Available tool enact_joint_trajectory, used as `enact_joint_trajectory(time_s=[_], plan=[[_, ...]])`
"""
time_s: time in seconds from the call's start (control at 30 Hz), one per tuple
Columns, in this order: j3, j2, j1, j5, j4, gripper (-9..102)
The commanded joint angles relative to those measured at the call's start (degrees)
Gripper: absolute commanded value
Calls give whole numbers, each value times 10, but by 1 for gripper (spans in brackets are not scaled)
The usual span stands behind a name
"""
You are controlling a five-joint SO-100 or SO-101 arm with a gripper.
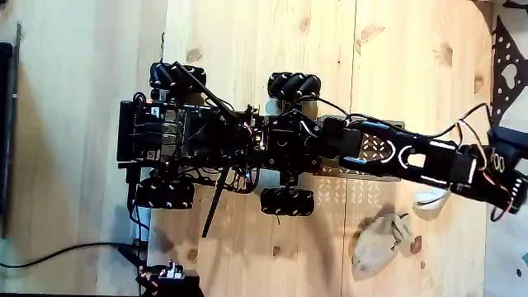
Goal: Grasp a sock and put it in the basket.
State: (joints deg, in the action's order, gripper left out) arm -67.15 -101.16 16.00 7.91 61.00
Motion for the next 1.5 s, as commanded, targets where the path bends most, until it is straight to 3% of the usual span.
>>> enact_joint_trajectory(time_s=[0.0, 0.37, 0.5, 0.7, 0.97, 1.27, 1.47], plan=[[25, -7, -4, 25, -58, 1], [25, 113, -4, 20, -159, 1], [25, 175, -13, -25, -172, 1], [25, 241, -40, -40, -56, 3], [25, 325, -57, -99, -37, 4], [25, 400, -65, -105, -66, 29], [25, 441, -67, -125, -95, 32]])
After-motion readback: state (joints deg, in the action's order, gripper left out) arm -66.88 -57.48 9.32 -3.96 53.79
